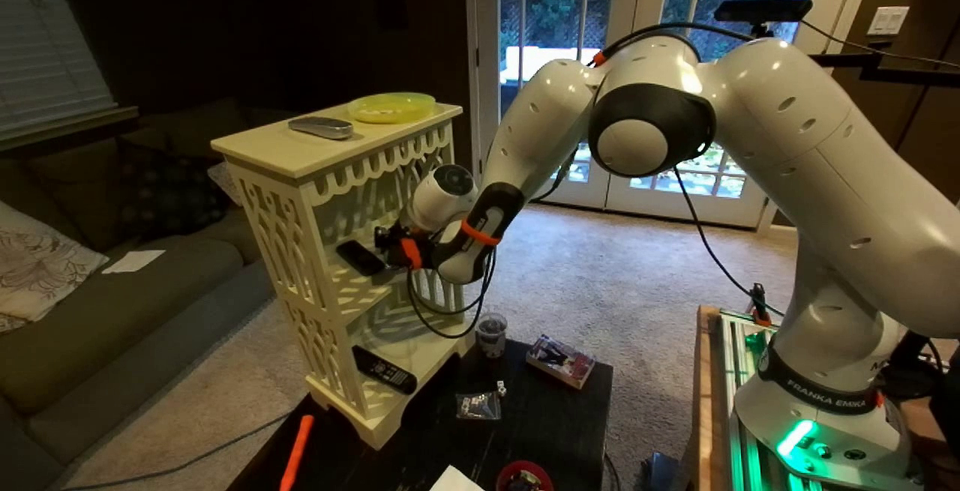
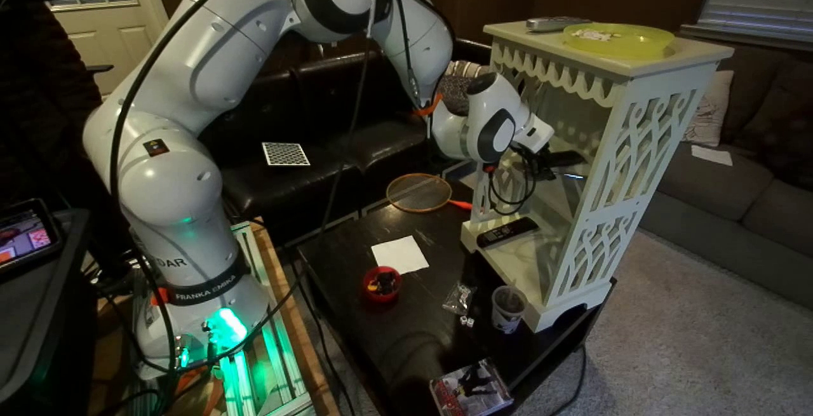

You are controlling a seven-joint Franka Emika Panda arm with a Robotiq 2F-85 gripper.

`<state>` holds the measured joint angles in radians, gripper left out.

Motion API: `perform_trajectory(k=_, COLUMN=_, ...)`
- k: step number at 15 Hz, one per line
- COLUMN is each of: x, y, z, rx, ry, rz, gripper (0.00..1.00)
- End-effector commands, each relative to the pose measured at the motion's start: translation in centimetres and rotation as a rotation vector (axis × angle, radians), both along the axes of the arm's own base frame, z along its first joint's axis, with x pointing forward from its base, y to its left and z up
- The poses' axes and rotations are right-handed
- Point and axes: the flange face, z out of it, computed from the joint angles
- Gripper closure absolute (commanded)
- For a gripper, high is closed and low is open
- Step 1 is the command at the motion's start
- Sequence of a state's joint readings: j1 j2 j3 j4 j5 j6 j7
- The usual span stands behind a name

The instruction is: Put the fork on the lower shelf

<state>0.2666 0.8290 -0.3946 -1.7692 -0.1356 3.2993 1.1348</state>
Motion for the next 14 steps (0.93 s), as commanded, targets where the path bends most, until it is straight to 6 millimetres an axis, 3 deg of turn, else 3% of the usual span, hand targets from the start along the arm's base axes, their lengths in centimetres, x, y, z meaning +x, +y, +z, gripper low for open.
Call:
perform_trajectory(k=1, x=-0.6, y=-0.8, z=1.2, rx=0.018, ry=-0.04, rz=-0.038, gripper=0.17)
perform_trajectory(k=3, x=-1.6, y=-1.3, z=2.2, rx=0.024, ry=-0.055, rz=-0.032, gripper=0.03)
perform_trajectory(k=4, x=-2.7, y=-1.5, z=2.9, rx=0.035, ry=-0.069, rz=-0.023, gripper=0.01)
perform_trajectory(k=7, x=-5.8, y=-0.4, z=5.4, rx=0.067, ry=-0.158, rz=0.091, gripper=0.0)
perform_trajectory(k=10, x=-10.3, y=1.7, z=6.4, rx=0.104, ry=-0.155, rz=0.277, gripper=0.0)
perform_trajectory(k=14, x=-17.0, y=1.2, z=6.9, rx=0.061, ry=-0.01, rz=0.376, gripper=0.0)
